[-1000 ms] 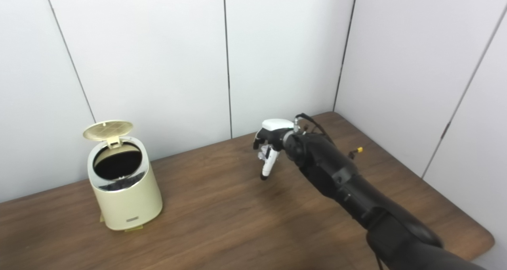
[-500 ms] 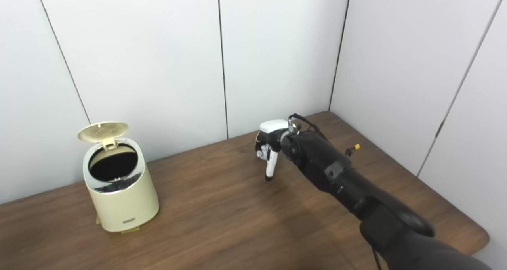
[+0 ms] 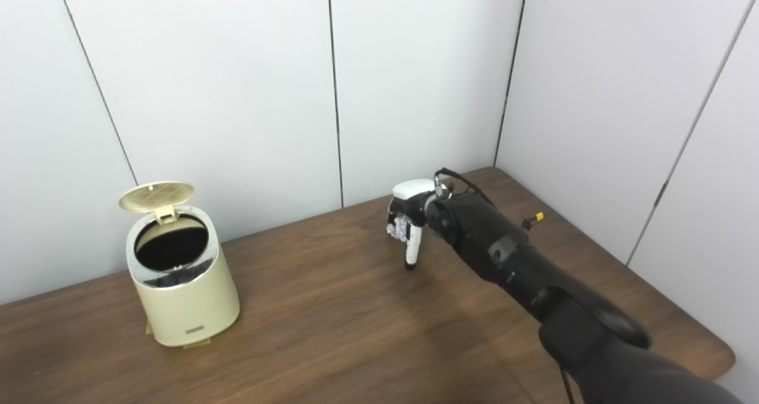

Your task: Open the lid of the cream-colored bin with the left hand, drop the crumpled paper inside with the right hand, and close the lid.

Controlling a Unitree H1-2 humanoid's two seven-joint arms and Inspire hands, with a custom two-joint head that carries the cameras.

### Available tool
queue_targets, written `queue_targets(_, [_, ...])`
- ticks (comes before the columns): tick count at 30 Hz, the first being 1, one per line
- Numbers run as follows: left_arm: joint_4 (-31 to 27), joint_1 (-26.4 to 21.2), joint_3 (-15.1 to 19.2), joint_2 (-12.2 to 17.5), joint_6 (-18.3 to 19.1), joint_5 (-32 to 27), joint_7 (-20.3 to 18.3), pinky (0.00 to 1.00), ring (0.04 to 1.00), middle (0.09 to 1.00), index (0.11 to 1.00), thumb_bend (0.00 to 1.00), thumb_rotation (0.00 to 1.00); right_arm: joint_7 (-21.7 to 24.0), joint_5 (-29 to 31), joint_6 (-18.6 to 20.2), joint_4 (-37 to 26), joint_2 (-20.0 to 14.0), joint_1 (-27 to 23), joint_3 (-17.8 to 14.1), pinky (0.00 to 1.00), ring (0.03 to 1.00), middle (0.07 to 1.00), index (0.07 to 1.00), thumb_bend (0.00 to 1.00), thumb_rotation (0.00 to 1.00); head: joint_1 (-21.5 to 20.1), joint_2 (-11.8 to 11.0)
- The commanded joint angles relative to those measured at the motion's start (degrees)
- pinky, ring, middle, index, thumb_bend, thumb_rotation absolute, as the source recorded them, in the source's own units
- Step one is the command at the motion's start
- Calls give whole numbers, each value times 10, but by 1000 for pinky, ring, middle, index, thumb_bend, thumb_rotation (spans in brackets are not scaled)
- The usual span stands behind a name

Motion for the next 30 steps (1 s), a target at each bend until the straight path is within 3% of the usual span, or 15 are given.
queue_targets(1, [-18,-14,4,9,-3,-3,3,611,785,790,779,148,889,-3,-3,-2,-3,-21,-34,-4,717,847,904,724,987,150,0,0])
queue_targets(3, [-18,-14,5,8,-3,-4,4,604,781,786,776,149,888,-25,-15,-8,-2,-21,-32,1,642,767,847,690,956,107,0,0])
queue_targets(4, [-17,-14,5,8,-3,-5,4,600,778,784,775,147,888,-38,-25,-8,-4,-20,-30,4,561,672,757,652,908,73,0,2])
queue_targets(5, [-17,-14,5,8,-3,-4,4,597,776,783,773,146,887,-56,-36,-4,-3,-18,-29,7,494,592,677,574,720,101,1,3])
queue_targets(6, [-17,-14,5,8,-3,-2,5,596,776,781,771,152,884,-75,-42,-1,-3,-15,-27,7,408,495,562,526,608,54,1,3])
queue_targets(8, [-17,-14,6,8,-2,-2,6,597,774,779,766,158,865,-100,-46,12,-5,-7,-22,1,358,439,497,494,547,11,0,3])
queue_targets(12, [-17,-13,6,10,-3,-1,6,602,773,782,768,158,863,-117,-50,14,-12,-3,-17,-2,389,475,521,475,527,0,0,3])
queue_targets(18, [-18,-12,5,9,-1,-1,8,605,775,782,765,156,863,-119,-34,6,-22,-4,-13,-15,353,426,455,493,531,0,1,2])
queue_targets(30, [-16,-14,3,7,-1,0,7,611,773,782,757,163,856,-112,-33,1,-26,-8,-15,-15,317,390,429,497,531,0,2,-1])
